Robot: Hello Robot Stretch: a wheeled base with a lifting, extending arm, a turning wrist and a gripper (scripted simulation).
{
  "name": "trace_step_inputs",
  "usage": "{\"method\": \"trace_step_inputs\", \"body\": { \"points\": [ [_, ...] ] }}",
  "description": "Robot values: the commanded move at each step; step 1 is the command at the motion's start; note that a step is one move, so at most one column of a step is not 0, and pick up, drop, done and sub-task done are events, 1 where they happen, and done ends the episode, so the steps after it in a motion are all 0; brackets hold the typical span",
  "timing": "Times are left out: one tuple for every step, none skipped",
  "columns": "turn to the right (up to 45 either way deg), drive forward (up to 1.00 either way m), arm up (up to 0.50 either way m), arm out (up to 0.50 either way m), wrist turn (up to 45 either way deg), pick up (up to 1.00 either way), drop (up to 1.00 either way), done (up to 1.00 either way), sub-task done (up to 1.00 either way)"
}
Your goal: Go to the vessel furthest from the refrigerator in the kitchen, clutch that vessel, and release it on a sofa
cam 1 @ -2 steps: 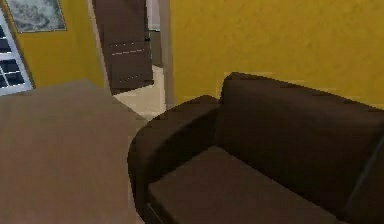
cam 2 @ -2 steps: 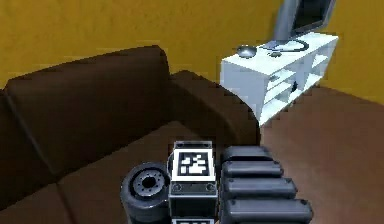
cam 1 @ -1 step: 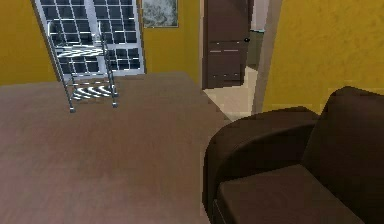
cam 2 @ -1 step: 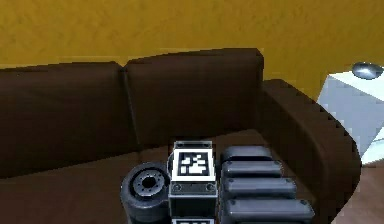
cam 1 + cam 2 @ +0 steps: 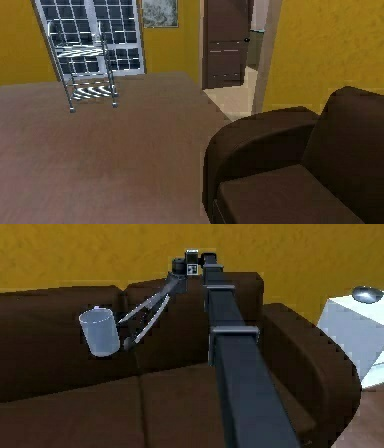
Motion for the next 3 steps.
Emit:
{"method": "trace_step_inputs", "body": {
  "points": [
    [0.0,0.00,0.00,0.00,45.0,0.00,0.00,0.00,0.00],
    [0.0,0.00,0.00,0.00,30.0,0.00,0.00,0.00,0.00],
    [0.0,0.00,-0.26,0.00,0.0,0.00,0.00,0.00,0.00]
  ]
}}
